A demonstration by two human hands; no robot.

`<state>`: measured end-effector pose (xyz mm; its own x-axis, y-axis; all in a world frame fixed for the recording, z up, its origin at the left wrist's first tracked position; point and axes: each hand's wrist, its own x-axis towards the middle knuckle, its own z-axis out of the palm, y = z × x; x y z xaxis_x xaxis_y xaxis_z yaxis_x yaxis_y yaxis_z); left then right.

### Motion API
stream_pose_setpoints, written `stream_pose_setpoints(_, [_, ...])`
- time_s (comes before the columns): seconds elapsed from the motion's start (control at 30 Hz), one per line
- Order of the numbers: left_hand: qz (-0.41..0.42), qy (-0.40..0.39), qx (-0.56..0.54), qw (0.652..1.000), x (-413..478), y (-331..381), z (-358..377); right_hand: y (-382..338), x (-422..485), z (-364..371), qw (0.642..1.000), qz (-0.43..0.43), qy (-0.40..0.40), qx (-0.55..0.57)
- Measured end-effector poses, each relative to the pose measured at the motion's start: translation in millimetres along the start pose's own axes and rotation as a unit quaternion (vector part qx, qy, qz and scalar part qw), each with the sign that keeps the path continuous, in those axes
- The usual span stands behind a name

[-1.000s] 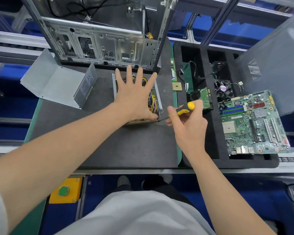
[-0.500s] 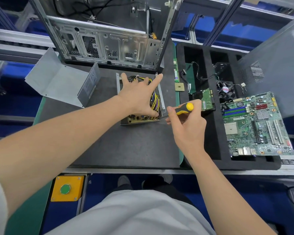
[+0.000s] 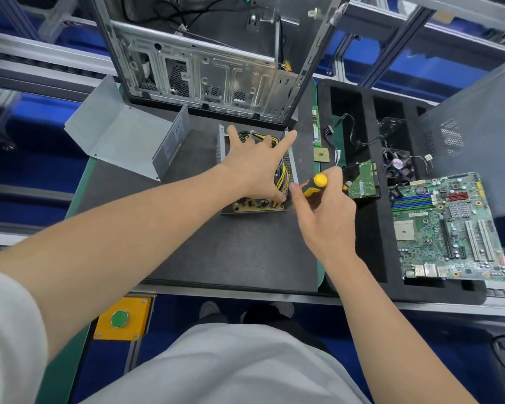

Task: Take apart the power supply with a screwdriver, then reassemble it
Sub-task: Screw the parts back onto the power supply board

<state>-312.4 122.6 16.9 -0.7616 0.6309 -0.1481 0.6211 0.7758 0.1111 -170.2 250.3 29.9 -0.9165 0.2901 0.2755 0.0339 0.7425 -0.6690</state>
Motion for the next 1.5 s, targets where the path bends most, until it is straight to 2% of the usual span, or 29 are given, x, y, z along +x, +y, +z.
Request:
stream_pose_setpoints(1.1, [0.000,0.008,-0.009,1.000,0.6,0.0,1.2,-0.9,16.3,-4.3,0.999,0.025,-0.026,-0.035])
stream_pose_setpoints(1.33, [0.001,0.013,-0.010,1.000,-1.5,0.7,-0.3,-2.4,20.0,-19.5,0.992,-0.060,-0.108,-0.040])
stream_pose_setpoints(1.4, [0.000,0.011,-0.008,1.000,-1.7,1.2,-0.9,-2.5,23.5,-24.2,0.989,-0.085,-0.112,-0.043])
stream_pose_setpoints(1.5, [-0.003,0.007,-0.007,1.000,-1.9,1.8,-1.9,-4.4,29.2,-25.3,0.984,-0.114,-0.080,-0.109])
